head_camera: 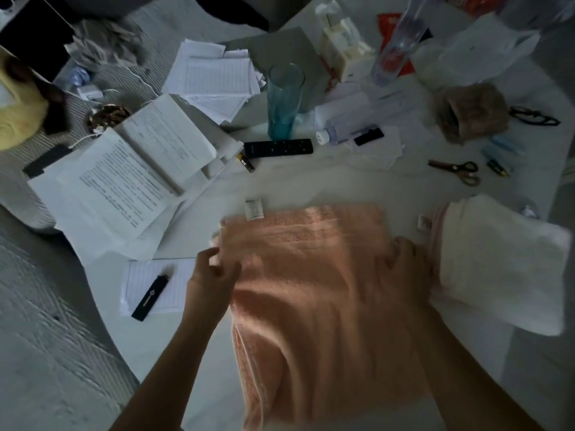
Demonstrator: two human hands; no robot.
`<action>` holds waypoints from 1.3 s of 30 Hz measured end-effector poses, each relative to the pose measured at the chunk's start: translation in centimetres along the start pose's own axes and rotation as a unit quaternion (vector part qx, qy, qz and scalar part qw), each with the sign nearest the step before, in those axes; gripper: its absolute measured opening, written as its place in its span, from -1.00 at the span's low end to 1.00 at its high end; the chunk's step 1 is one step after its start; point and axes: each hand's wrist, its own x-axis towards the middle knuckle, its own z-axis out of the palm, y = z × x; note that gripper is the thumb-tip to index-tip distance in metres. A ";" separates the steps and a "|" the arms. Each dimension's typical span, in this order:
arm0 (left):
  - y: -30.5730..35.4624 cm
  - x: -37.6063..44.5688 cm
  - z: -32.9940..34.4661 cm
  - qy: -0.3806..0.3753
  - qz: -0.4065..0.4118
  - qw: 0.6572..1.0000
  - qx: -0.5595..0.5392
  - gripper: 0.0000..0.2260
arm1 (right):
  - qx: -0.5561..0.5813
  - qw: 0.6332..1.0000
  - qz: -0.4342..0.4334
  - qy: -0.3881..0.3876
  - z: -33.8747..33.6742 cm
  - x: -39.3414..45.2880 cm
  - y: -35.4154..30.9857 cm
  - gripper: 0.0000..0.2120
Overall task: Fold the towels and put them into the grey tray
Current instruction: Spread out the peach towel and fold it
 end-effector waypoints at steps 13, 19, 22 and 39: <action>-8.5 -17.4 1.8 -0.053 0.000 0.996 0.065 -0.65 | 0.228 0.968 0.081 -0.071 -0.7 -13.0 13.5 -0.84; -10.1 -20.4 2.6 -0.004 0.047 0.999 0.017 -0.60 | 0.248 0.961 0.007 -0.126 -1.9 -14.2 17.0 -0.89; -10.7 -21.5 1.8 0.070 0.011 0.987 -0.142 -0.66 | 0.282 0.957 -0.013 -0.067 -3.6 -14.1 17.6 -0.85; -14.0 -25.4 2.7 0.037 -0.039 0.990 0.128 -0.63 | 0.214 0.966 -0.013 -0.146 -2.3 -17.2 20.1 -0.78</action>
